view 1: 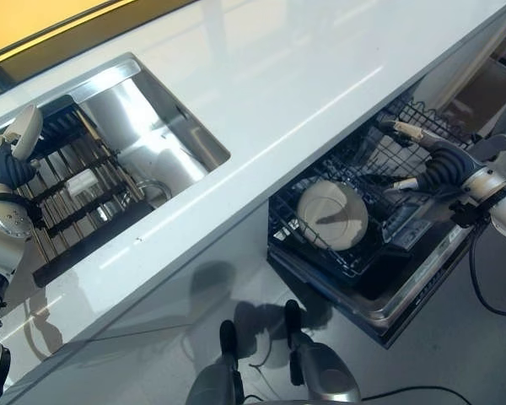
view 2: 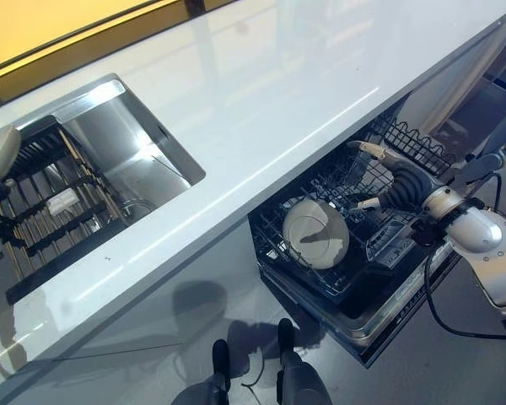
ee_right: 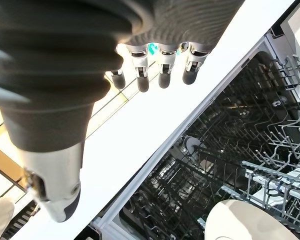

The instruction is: Pick up plates and place into dishwasher.

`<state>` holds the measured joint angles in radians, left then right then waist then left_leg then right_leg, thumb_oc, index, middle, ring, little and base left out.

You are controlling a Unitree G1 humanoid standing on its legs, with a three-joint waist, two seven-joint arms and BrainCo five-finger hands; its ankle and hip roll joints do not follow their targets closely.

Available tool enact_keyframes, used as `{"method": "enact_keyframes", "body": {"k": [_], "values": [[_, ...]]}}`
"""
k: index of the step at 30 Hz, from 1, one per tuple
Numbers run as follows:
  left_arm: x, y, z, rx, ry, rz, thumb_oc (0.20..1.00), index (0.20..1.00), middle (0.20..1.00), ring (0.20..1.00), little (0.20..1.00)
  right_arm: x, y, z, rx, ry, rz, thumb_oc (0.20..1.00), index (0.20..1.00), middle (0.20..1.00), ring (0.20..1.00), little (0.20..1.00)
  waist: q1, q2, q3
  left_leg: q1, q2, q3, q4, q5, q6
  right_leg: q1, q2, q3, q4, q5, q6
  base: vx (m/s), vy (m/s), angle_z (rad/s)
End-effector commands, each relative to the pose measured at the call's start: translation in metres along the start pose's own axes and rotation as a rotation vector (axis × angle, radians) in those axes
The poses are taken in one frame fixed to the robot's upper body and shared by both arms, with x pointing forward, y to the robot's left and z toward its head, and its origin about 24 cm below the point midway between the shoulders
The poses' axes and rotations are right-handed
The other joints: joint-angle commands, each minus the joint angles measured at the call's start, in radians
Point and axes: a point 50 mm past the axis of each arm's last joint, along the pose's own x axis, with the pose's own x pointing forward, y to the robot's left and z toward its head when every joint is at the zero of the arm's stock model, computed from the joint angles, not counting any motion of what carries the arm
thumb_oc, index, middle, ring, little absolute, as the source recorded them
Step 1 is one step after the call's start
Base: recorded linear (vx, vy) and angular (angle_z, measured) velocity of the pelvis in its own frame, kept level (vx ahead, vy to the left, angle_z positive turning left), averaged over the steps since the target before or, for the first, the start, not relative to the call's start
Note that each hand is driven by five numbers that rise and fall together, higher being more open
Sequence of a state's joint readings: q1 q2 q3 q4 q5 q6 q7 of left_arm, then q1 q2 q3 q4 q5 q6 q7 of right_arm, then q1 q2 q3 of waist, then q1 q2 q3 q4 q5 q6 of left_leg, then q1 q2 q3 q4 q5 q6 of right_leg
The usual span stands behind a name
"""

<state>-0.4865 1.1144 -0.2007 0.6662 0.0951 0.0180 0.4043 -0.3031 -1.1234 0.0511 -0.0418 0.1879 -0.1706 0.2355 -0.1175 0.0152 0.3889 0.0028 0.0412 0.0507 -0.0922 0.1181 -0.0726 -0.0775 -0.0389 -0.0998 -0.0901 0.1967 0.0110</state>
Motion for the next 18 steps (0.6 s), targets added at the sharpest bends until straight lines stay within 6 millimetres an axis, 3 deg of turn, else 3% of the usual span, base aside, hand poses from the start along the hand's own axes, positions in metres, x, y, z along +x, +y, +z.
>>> {"method": "enact_keyframes", "body": {"k": [1,18], "values": [[0.008,0.028,0.006,-0.027,-0.066,0.127,0.2,0.2,0.2,0.2,0.2,-0.001,-0.009,0.02,-0.051,-0.104,-0.013,1.0,1.0,1.0,1.0,1.0,0.002,-0.026,-0.051,0.011,-0.065,0.021,0.008,-0.07,0.051,0.032,-0.024,0.008,0.03,-0.076,0.095,0.0,0.0,0.0],[-0.001,0.011,0.045,-0.032,-0.326,0.04,0.2,0.2,0.2,0.2,0.2,-0.001,0.0,0.022,-0.006,-0.153,-0.003,1.0,1.0,1.0,1.0,1.0,0.0,-0.018,-0.094,0.047,-0.064,0.028,0.008,-0.076,0.051,0.072,-0.025,0.008,0.022,-0.08,0.094,0.02,-0.008,0.0]]}}
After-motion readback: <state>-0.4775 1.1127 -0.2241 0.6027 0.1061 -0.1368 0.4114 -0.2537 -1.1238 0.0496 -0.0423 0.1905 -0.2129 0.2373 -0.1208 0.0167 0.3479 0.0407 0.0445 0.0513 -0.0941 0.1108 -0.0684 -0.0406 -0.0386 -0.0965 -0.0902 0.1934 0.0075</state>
